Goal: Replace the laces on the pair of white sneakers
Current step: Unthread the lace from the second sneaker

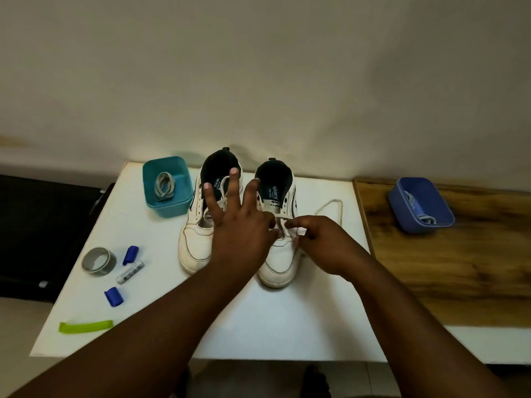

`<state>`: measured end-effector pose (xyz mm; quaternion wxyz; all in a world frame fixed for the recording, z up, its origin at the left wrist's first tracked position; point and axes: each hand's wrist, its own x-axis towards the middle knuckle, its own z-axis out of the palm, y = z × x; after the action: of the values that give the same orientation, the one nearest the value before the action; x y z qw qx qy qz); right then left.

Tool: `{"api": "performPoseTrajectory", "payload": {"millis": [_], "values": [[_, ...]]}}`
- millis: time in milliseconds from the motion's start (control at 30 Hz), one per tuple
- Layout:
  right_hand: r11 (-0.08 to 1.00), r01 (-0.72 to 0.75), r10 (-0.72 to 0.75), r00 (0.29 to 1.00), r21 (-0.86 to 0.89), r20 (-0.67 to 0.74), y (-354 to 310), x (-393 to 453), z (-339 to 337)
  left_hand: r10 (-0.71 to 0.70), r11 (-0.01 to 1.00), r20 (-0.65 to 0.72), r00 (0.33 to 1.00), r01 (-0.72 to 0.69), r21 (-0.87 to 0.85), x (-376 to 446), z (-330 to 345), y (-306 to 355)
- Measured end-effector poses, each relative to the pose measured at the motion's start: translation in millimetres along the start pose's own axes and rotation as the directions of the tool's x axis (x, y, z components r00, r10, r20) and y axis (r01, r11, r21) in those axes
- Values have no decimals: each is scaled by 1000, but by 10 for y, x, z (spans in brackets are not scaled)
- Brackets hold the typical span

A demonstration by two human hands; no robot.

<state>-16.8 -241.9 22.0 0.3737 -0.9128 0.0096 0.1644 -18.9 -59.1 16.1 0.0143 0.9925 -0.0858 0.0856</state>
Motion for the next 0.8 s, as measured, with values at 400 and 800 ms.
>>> {"api": "performPoseTrajectory", "payload": {"millis": [400,800], "values": [[777,-246,141,965,-579,-221,224,-140,-270,7,1000,-91,996,-8,-8,58,19,-86],[746,-120,-4,983,-656,-184,170,-91,-191,-24,997,-54,998,20,-70,88,109,-138]]}}
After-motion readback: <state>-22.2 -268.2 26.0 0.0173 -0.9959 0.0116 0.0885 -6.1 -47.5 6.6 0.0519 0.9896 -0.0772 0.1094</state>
